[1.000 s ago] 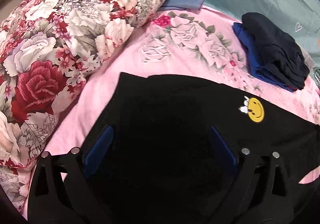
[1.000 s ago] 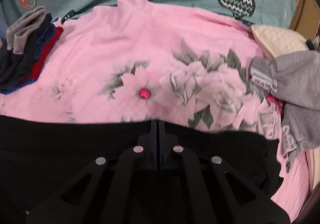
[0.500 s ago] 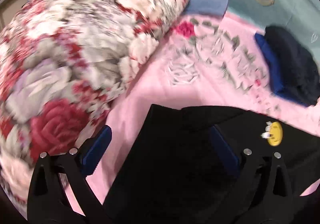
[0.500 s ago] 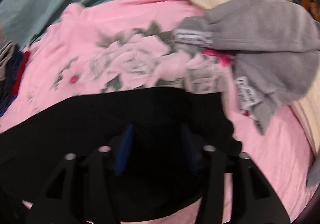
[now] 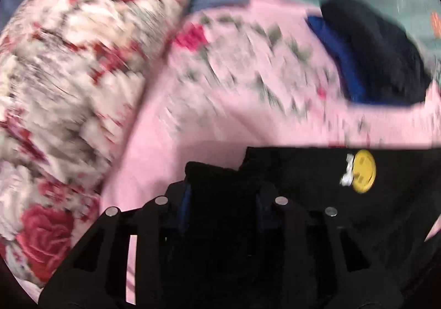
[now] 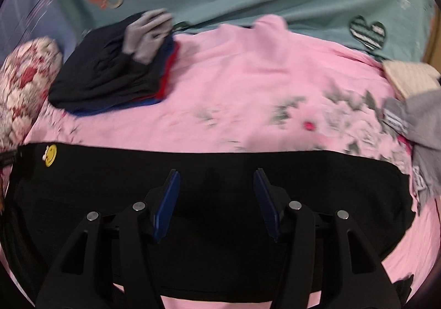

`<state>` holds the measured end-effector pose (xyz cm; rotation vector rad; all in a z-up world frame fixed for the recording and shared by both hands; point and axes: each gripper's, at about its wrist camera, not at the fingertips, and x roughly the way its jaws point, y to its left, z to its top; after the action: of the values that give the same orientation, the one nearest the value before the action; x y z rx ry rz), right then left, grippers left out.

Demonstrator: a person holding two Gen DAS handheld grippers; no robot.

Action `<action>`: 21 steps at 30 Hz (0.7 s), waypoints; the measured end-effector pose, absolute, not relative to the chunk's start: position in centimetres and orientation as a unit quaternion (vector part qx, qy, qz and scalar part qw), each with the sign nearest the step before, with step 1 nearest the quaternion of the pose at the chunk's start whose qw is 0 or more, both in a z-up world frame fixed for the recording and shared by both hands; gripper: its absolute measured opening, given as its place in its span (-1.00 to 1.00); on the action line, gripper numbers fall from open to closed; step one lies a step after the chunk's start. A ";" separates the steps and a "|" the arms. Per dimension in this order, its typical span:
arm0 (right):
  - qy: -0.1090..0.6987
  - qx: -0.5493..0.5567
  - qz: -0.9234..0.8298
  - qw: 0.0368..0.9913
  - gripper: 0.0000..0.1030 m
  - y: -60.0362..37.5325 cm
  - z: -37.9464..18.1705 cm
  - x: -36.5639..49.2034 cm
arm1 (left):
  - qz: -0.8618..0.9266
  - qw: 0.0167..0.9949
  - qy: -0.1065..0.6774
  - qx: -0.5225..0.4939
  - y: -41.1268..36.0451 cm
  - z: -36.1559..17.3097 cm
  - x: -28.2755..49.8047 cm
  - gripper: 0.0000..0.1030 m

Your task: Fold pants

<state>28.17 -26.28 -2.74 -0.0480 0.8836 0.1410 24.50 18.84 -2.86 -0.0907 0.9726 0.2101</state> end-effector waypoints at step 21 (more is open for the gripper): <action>0.455 -0.066 0.124 0.879 0.41 -20.9 -5.3 31.8 | 0.163 0.891 0.419 -0.059 17.9 -0.4 20.2 0.87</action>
<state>31.81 -20.87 -5.34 -0.1380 0.9489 0.2586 20.19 17.91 -0.42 -0.1217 0.8687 0.3391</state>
